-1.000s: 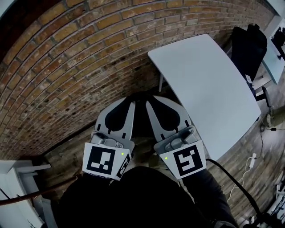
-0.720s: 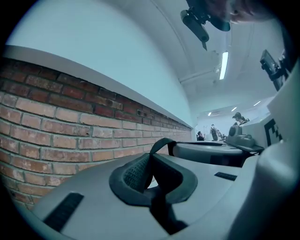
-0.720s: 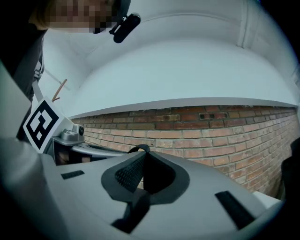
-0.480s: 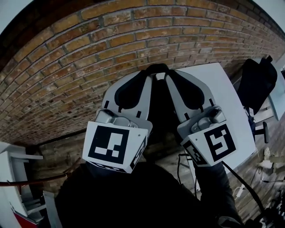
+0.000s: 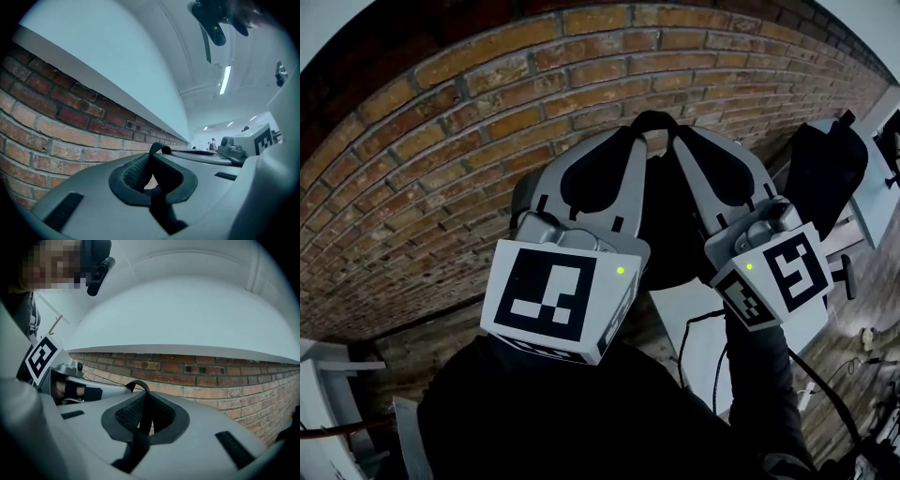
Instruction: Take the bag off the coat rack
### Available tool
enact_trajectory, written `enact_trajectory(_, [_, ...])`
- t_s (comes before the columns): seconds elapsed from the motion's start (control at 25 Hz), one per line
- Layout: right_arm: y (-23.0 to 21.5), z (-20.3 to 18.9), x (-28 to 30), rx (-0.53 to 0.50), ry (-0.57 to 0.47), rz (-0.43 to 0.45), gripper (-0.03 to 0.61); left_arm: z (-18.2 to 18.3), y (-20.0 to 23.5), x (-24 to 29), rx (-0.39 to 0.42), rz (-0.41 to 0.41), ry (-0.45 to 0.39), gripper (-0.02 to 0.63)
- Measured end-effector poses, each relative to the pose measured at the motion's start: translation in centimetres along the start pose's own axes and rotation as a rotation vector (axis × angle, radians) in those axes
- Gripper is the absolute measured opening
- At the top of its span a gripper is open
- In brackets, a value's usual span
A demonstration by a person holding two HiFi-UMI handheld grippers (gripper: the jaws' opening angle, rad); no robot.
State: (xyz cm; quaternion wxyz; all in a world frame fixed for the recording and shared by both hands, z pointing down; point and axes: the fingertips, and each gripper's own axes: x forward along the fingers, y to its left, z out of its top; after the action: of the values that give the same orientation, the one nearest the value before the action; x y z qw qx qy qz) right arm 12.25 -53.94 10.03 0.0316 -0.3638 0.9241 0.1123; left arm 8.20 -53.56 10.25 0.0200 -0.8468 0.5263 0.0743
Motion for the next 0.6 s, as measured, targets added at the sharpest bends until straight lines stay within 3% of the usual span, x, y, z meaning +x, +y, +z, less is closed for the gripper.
enact_trajectory(0.2, [-3.6, 1.8, 1.3, -0.030, 0.000, -0.034, 0.021, 1.5, 0.0, 3.6, -0.082, -0.063, -0.016, 0.028])
enact_trajectory(0.4, [-7.5, 3.1, 3.1, -0.137, 0.003, -0.039, 0.021, 2.0, -0.4, 7.4, -0.079, -0.124, -0.040, 0.028])
enact_trajectory(0.6, [-11.0, 0.1, 3.9, -0.176, 0.007, -0.021, 0.021, -0.8, -0.6, 11.2, -0.118, -0.140, 0.003, 0.028])
